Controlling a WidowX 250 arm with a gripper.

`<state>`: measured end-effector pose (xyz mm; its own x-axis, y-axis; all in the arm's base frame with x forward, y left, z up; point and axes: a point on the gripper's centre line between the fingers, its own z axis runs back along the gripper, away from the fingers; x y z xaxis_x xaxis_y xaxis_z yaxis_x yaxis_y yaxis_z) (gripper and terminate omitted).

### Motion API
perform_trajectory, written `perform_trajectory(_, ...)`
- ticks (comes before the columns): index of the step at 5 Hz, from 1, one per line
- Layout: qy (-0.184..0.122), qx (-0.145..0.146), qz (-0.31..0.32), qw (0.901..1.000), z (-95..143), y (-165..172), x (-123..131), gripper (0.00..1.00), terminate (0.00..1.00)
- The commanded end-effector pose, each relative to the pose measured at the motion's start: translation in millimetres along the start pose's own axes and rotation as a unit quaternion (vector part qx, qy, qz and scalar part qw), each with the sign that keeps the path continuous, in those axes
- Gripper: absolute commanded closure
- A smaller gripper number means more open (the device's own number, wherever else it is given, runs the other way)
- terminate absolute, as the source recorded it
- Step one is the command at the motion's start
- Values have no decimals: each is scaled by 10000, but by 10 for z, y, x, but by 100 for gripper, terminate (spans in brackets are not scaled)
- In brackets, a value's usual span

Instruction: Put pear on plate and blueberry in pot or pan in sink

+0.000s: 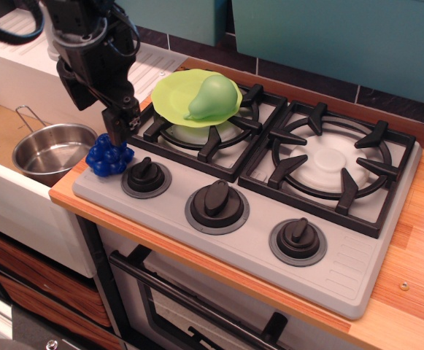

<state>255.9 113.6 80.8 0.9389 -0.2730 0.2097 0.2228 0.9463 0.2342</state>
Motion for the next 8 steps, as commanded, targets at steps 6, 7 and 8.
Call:
perform_trajectory(6,-64,-27,62,10000,-351,190,153,0,0)
perform_trajectory(7,12,-25,104,9999,-360,192,147,0,0)
perform_trajectory(8,54,-9,172,9998,-346,183,125,0,0)
